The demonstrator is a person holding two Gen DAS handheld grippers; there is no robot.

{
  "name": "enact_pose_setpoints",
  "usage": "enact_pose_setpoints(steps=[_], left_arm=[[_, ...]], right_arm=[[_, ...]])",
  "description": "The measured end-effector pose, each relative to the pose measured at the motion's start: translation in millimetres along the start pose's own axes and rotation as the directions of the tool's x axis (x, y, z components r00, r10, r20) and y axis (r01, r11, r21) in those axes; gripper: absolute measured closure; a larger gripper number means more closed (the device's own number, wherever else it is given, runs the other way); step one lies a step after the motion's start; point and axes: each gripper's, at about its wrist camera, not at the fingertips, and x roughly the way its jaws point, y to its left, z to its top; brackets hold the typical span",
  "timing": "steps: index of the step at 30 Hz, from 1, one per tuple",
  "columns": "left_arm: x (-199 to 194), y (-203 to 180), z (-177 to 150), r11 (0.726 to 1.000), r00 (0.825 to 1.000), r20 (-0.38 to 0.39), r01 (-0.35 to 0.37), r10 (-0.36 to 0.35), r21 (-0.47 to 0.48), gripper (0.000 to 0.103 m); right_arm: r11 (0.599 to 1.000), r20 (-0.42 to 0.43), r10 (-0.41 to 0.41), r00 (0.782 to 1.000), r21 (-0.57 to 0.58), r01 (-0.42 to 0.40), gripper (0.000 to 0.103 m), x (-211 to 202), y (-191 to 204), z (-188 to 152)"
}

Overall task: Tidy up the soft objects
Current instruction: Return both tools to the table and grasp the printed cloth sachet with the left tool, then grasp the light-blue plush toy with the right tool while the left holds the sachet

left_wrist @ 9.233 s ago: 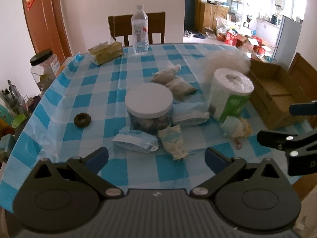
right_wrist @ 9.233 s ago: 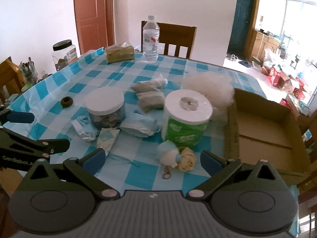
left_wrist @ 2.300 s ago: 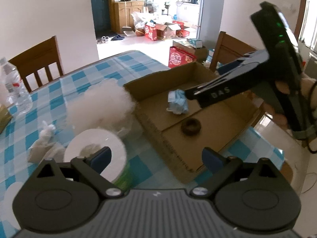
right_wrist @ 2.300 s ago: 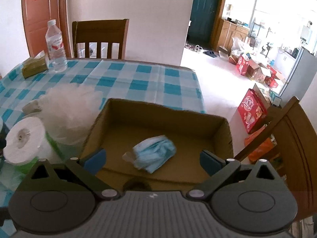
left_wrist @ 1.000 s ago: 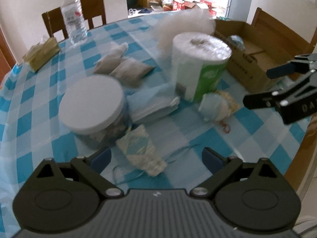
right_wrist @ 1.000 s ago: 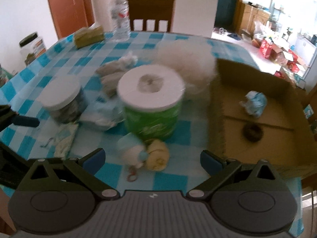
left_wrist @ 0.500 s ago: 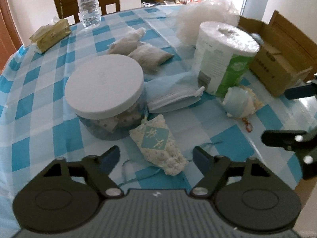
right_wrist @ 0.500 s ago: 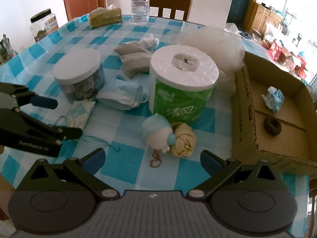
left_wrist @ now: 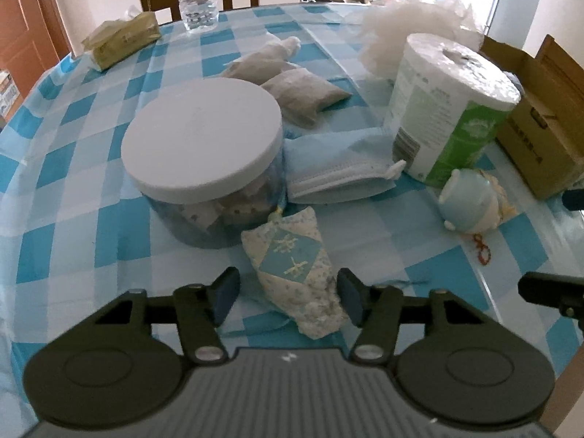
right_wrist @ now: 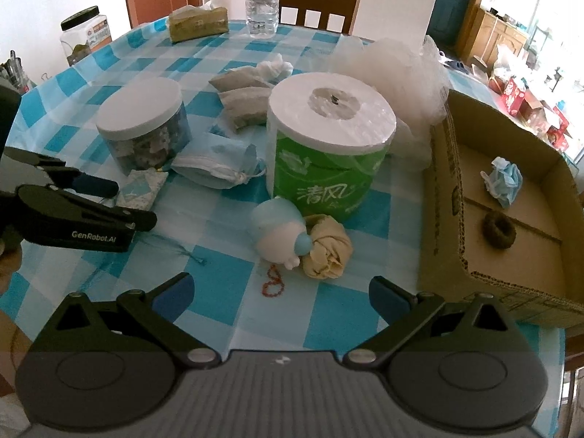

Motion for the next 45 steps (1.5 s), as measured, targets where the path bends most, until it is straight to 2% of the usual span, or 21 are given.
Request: enact_pose_setpoints(steps=[11,21,31,36,45], left_arm=[[1.5,-3.0,-1.1,1.0,1.0,0.009,0.0,0.0,-0.009,0.063],[-7.4,-2.1,-8.2,0.997,0.999,-0.014,0.042,-0.041,0.072,0.06],[-4.8,-1.9,-5.5,0.999,0.999,-0.005,0.036,-0.036,0.039,0.062],[-6.0,-0.5,-7.8,0.999,1.0,-0.009,0.025,-0.025,0.035,0.062],[-4.6,1.0,-8.0,1.0,1.0,-0.009,0.01,-0.01,0.013,0.062]], right_arm=[[0.999,-0.007,0.018,1.0,-0.031,-0.018,0.0,3.6,0.0,1.2],[0.999,-0.012,0.026,1.0,-0.041,-0.027,0.0,7.7,0.5,4.4],[0.996,0.005,0.032,0.999,-0.08,-0.031,0.002,11.9,6.5,9.6],[0.993,0.037,0.011,0.999,-0.12,-0.006,0.019,19.3,10.9,16.5],[0.971,0.068,-0.032,0.997,-0.233,0.047,0.036,40.5,21.9,24.7]])
